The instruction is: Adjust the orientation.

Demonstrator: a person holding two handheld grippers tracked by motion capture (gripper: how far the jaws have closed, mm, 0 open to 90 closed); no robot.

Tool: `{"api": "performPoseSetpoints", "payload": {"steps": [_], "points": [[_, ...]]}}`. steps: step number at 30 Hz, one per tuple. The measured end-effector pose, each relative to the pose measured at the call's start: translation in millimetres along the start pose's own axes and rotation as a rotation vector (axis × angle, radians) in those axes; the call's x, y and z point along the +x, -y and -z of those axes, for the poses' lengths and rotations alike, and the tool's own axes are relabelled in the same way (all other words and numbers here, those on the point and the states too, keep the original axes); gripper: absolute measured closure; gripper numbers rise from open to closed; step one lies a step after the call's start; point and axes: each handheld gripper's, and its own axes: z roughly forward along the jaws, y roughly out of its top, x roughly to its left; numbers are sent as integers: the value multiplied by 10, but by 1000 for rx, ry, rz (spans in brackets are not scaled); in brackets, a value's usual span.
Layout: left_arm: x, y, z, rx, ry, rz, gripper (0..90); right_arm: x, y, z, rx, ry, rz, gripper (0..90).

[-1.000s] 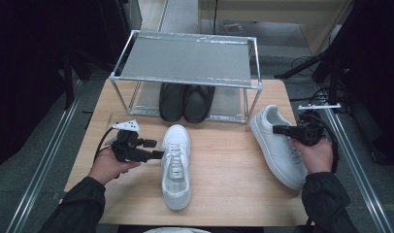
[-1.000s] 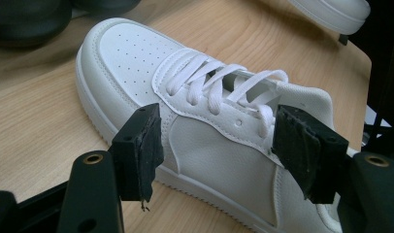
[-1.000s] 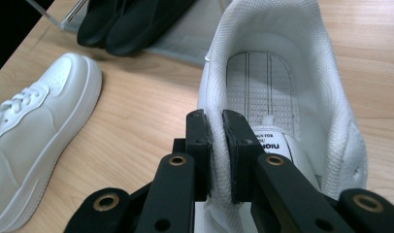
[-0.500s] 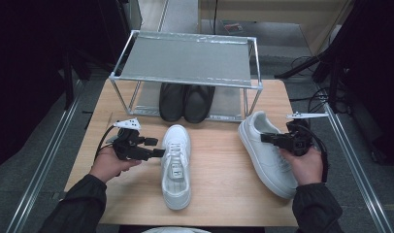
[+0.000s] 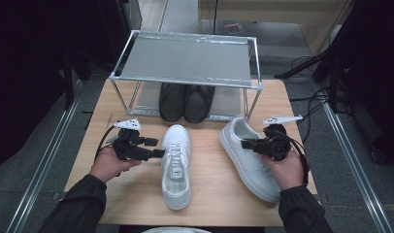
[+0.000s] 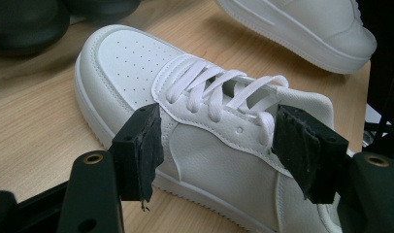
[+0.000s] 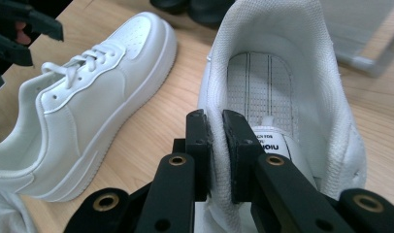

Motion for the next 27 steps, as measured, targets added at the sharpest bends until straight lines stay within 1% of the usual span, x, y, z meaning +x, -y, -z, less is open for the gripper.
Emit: {"api": "performPoseSetpoints", "payload": {"steps": [4,8,14,20,22,24,27], "points": [[-8,1,5,-3,-5,0,354,99,-27,-114,16,-17,18,832],[-8,5,8,-6,0,-2,354,198,-59,-225,27,-34,41,832],[-13,9,7,-7,-1,-4,354,320,-102,-393,43,-60,60,831],[-16,12,11,-8,1,-3,354,425,-147,-556,45,-75,57,831],[-17,13,11,-6,-1,-5,354,460,-153,-610,48,-64,69,830],[-19,14,10,-5,0,-5,355,472,-149,-669,50,-61,71,831],[-20,15,8,-4,0,-7,354,477,-133,-751,54,-70,61,831]]}}
